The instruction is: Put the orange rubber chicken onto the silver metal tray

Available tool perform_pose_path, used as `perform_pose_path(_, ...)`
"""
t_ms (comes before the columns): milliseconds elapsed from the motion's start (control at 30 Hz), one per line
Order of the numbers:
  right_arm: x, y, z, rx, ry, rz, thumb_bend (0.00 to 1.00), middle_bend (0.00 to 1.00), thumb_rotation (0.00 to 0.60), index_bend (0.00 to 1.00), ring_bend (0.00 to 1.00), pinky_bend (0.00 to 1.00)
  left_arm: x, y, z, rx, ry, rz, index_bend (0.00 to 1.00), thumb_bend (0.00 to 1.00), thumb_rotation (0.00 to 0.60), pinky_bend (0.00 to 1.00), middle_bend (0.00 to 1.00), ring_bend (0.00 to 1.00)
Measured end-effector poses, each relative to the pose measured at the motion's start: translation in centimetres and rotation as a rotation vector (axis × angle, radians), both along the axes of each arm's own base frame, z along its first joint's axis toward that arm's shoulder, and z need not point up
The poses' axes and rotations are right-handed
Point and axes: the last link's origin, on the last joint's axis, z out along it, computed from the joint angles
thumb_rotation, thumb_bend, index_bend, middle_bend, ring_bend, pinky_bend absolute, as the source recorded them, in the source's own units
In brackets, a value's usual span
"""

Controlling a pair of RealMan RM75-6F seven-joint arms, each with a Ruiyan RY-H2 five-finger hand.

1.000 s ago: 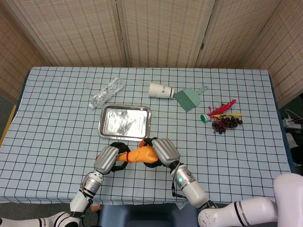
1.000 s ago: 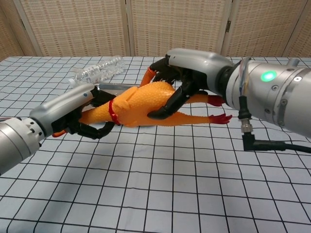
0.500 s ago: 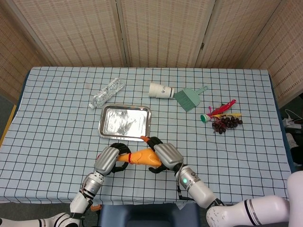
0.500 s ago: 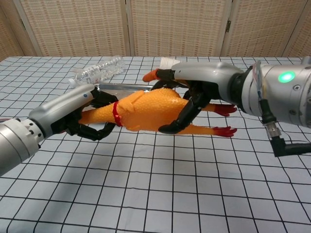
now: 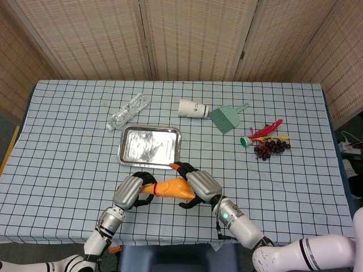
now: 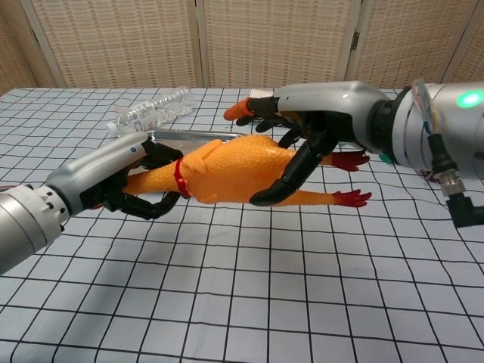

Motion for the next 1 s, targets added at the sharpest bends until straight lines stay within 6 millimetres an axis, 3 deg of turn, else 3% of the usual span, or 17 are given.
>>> perform_pose_path(33, 0.0, 0.0, -0.1, 0.003, 0.000, -0.001, 0.14, 0.04, 0.600, 0.06, 0.05, 0.30, 0.0, 0.0, 0.0, 0.000, 0.000, -0.002, 0.89, 0.79, 0.600, 0.26, 0.45, 0.28)
perform_pose_path(100, 0.1, 0.1, -0.3, 0.004, -0.007, -0.004, 0.14, 0.20, 0.600, 0.25, 0.21, 0.47, 0.1, 0.0, 0.0, 0.002, -0.003, -0.003, 0.89, 0.79, 0.600, 0.26, 0.45, 0.28)
perform_pose_path(200, 0.3, 0.2, -0.6, 0.003, -0.021, -0.009, 0.15, 0.42, 0.600, 0.46, 0.46, 0.72, 0.1, 0.0, 0.1, 0.003, -0.005, 0.000, 0.89, 0.79, 0.600, 0.26, 0.45, 0.28)
perform_pose_path(367, 0.5, 0.1, -0.7, -0.006, -0.050, -0.009, 0.22, 0.62, 0.600, 0.69, 0.67, 0.91, -0.1, 0.1, 0.1, 0.003, -0.007, 0.006, 0.89, 0.79, 0.600, 0.26, 0.45, 0.28)
perform_pose_path(500, 0.6, 0.0, -0.6, -0.021, -0.059, -0.011, 0.46, 0.82, 0.600, 0.99, 0.88, 1.00, 0.0, 0.2, 0.2, 0.003, -0.010, 0.007, 0.89, 0.79, 0.600, 0.26, 0.45, 0.28)
perform_pose_path(1000, 1.1, 0.3, -0.7, -0.100, -0.076, 0.004, 0.51, 0.84, 0.600, 1.00, 0.95, 1.00, -0.1, 0.3, 0.5, 0.008, -0.009, 0.010, 0.89, 0.79, 0.600, 0.26, 0.45, 0.28)
